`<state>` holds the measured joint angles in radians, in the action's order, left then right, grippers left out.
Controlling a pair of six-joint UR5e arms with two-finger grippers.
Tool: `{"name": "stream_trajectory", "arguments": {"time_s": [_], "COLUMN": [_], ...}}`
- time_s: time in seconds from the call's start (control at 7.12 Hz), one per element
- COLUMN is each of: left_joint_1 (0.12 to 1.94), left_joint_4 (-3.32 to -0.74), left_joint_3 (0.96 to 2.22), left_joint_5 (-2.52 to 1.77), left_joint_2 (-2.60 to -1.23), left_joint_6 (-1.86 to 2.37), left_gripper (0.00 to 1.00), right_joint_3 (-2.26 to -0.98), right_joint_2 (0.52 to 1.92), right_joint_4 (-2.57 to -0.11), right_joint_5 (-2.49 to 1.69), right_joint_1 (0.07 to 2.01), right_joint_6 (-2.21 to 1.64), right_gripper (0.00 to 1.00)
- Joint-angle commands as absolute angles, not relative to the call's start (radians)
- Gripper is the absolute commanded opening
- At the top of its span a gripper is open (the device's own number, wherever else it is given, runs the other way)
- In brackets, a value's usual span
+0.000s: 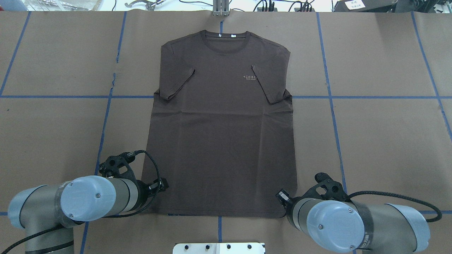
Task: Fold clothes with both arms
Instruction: 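Grasp both hem corners nearest the robot with both grippers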
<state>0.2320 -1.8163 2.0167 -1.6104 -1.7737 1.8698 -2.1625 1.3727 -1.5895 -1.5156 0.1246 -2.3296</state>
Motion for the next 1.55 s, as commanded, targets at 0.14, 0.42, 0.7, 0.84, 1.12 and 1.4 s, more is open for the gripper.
{"name": "stream_trajectory", "arguments": {"time_s": [0.14,0.42,0.7,0.84,1.12,1.4], "left_joint_1": [0.213,0.174,0.173,0.173,0.173,0.173], "left_joint_4": [-1.74,-1.732,-1.73,-1.73,-1.727,-1.726], "left_joint_3": [2.052,2.048,2.043,2.042,2.039,2.04], "left_joint_5": [-1.598,-1.6,-1.6,-1.6,-1.6,-1.6], "left_joint_2": [-1.736,-1.735,-1.733,-1.733,-1.73,-1.727], "left_joint_6": [1.887,1.91,1.921,1.921,1.919,1.921], "left_gripper": [0.74,0.68,0.53,0.51,0.37,0.12], "right_joint_3": [-2.164,-2.166,-2.166,-2.166,-2.166,-2.169], "right_joint_2": [1.371,1.37,1.371,1.374,1.374,1.374], "right_joint_4": [-1.591,-1.591,-1.592,-1.594,-1.595,-1.603], "right_joint_5": [-1.513,-1.513,-1.513,-1.513,-1.513,-1.514], "right_joint_1": [0.129,0.132,0.136,0.137,0.15,0.153], "right_joint_6": [-2.327,-2.326,-2.326,-2.326,-2.326,-2.326], "right_gripper": [0.0,0.0,0.0,0.0,0.0,0.0]}}
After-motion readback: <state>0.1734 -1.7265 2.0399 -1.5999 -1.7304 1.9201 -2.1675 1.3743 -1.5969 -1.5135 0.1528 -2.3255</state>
